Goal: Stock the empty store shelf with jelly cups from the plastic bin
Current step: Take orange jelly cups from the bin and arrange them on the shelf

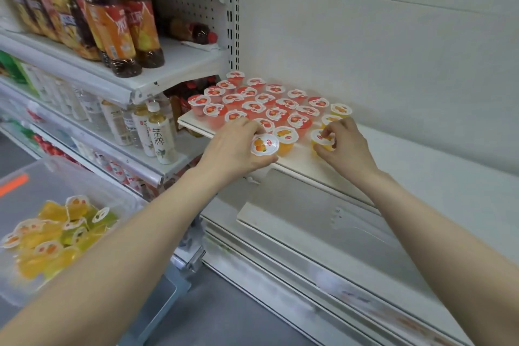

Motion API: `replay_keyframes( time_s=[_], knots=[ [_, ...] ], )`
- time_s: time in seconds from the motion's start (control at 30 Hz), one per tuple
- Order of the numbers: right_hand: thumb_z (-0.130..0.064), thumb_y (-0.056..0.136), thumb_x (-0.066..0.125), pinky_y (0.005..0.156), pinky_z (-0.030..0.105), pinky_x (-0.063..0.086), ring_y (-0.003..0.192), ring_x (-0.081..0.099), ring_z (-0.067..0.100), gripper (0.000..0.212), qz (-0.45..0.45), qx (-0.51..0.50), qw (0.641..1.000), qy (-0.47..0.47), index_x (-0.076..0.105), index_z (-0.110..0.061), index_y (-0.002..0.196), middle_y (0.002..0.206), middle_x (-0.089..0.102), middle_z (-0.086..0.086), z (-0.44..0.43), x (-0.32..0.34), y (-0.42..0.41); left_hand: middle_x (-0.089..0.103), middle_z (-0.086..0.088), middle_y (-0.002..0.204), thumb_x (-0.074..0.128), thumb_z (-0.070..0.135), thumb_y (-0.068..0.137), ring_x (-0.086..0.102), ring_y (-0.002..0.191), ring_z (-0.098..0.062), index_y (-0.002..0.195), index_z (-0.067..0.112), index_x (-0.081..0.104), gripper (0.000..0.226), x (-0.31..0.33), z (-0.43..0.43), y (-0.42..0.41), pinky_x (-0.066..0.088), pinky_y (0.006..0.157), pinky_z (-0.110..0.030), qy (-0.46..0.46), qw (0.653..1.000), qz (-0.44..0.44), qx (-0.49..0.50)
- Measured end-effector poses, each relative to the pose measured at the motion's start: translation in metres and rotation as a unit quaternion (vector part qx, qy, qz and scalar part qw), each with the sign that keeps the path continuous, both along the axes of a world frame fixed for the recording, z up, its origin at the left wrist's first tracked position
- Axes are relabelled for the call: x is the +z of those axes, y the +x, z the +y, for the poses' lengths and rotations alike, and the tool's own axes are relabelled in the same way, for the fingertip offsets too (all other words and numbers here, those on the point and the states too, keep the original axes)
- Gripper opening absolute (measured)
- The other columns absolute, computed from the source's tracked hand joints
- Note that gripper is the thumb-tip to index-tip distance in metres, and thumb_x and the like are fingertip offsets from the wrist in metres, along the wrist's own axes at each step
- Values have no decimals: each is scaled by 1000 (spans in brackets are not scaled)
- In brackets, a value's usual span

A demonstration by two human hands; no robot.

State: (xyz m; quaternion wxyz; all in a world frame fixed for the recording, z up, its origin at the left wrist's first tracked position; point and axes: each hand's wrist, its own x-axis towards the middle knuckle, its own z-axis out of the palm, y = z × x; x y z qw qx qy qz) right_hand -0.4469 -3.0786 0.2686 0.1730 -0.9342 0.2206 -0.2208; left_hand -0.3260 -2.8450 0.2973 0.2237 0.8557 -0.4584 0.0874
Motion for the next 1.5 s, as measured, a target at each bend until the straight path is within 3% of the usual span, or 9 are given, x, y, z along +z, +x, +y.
replay_keyframes(
  time_s=[0.3, 0.67, 1.0, 1.17, 1.5],
  knots=[
    [-26, 85, 69, 76, 35, 41, 97, 55, 29, 26, 3, 22, 996, -86, 58, -12, 104, 112, 53, 8, -13, -1, 9, 57, 8, 117, 67, 65, 72, 45, 111, -16, 117, 26, 60, 60, -3, -26, -9, 37, 92, -28, -5, 999, -49, -6],
    [-25, 88, 64, 96, 46, 42, 120, 49, 34, 41, 63, 80, 973, -208, 60, -13, 127, 130, 57, 10, -31, 17, -16, 58, 1, 118, 68, 62, 69, 41, 117, -20, 112, 19, 64, 61, -13, -89, -27, 35, 97, -29, -6, 997, -68, -26],
    [-25, 92, 59, 99, 45, 37, 125, 47, 35, 45, 80, 66, 970, -220, 55, -13, 135, 133, 55, 13, -47, 25, -33, 57, 1, 125, 60, 67, 75, 35, 129, -24, 119, 19, 63, 65, -28, -109, -30, 31, 107, -32, 25, 995, -91, 11],
    [-25, 93, 59, 99, 44, 37, 124, 47, 35, 44, 72, 65, 970, -223, 55, -12, 135, 133, 55, 13, -45, 30, -33, 57, -1, 125, 58, 71, 74, 39, 125, -24, 121, 19, 63, 70, -23, -102, -31, 31, 105, -33, 22, 995, -95, 6],
    [-28, 95, 55, 101, 46, 36, 125, 47, 36, 46, 49, 75, 967, -239, 51, -12, 138, 133, 54, 14, 5, 50, -4, 57, -3, 129, 48, 53, 93, 45, 124, -22, 130, 16, 56, 53, 1, -32, 8, 36, 103, -34, -5, 992, -120, 25]
  ],
)
